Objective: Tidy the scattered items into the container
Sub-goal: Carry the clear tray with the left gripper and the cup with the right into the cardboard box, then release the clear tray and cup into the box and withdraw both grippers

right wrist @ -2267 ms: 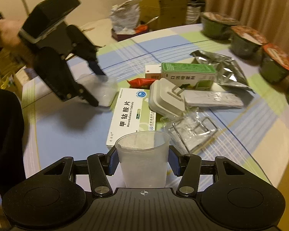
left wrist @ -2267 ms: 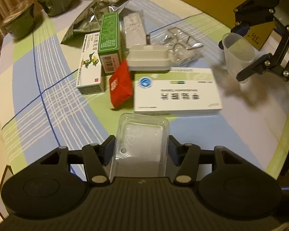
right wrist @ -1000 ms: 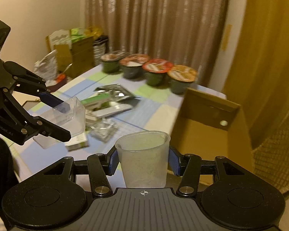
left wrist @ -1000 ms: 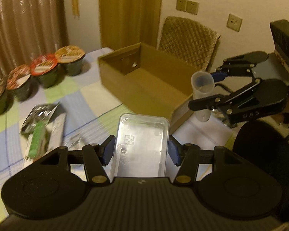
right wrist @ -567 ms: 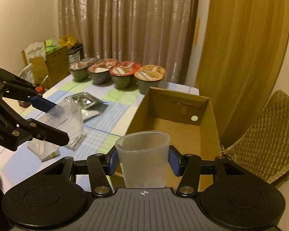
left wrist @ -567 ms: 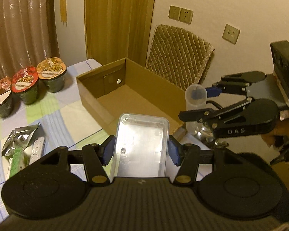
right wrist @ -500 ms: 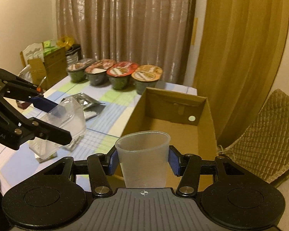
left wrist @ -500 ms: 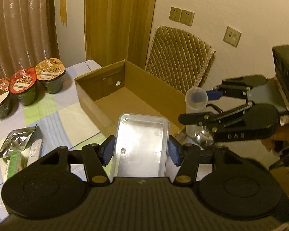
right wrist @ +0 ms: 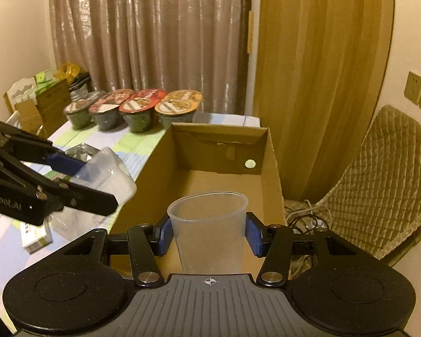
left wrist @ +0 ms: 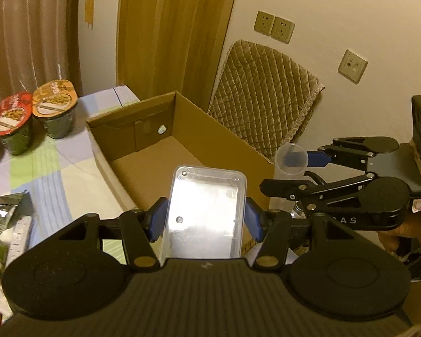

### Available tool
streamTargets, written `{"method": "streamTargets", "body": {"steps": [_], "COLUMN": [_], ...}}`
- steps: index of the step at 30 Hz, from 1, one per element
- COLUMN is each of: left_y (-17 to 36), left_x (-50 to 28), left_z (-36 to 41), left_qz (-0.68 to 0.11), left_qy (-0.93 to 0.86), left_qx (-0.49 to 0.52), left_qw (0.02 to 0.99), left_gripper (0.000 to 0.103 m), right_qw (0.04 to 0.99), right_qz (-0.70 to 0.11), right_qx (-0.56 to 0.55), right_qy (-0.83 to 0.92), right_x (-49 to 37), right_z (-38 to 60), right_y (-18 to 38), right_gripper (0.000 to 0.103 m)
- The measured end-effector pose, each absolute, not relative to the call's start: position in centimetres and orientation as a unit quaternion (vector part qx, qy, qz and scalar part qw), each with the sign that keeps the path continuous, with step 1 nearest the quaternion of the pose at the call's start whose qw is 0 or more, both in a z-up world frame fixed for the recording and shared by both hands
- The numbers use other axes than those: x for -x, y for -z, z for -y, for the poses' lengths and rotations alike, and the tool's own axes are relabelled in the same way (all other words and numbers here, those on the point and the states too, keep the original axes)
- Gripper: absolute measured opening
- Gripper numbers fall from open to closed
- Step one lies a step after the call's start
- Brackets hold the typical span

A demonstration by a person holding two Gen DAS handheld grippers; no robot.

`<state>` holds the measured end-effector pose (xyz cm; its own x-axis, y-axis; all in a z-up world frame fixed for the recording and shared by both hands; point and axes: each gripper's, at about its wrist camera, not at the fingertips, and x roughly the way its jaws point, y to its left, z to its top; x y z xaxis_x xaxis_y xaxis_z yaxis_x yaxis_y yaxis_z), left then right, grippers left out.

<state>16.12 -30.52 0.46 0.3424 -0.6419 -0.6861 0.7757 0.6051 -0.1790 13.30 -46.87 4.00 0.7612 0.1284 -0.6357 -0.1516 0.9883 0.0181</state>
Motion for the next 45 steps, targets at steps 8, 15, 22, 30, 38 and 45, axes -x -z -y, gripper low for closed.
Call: {"method": "streamTargets", "body": {"steps": [8, 15, 22, 30, 38, 45], "left_y": [2.5, 3.7, 3.7, 2.6, 2.1, 1.8], "left_x": [-17.8, -19.0, -19.9, -19.0, -18.4, -17.9], "left_z": [32.4, 33.4, 34.0, 31.3, 28.1, 26.4], "left_qz": [-0.390, -0.393, -0.384, -0.365, -0.365, -0.364], "left_qy": [0.437, 0.435, 0.422, 0.408, 0.390, 0.385], "left_qx": [-0.089, -0.085, -0.089, -0.092, -0.071, -0.064], "left_qw": [0.806, 0.806, 0.816, 0.832, 0.842, 0.846], "left_gripper": [0.052, 0.052, 0.056, 0.058, 0.059, 0.059], "right_qw": [0.936, 0.934, 0.933, 0.933, 0.936, 0.947], "right_qz": [-0.346, -0.351, -0.355, -0.357, -0.348, -0.317], "right_qx": [0.004, -0.003, -0.004, -0.001, 0.000, 0.023], "right_qy": [-0.067, -0.061, -0.054, -0.052, -0.051, -0.056], "right_x": [-15.2, -16.2, -16.9, -16.8, -17.2, -17.3], "right_z": [48.1, 48.7, 48.9, 48.6, 47.8, 46.5], "right_y": [-2.6, -1.6, -1.2, -1.0, -1.5, -2.4], "right_gripper": [0.055, 0.055, 0.055, 0.055, 0.055, 0.101]}}
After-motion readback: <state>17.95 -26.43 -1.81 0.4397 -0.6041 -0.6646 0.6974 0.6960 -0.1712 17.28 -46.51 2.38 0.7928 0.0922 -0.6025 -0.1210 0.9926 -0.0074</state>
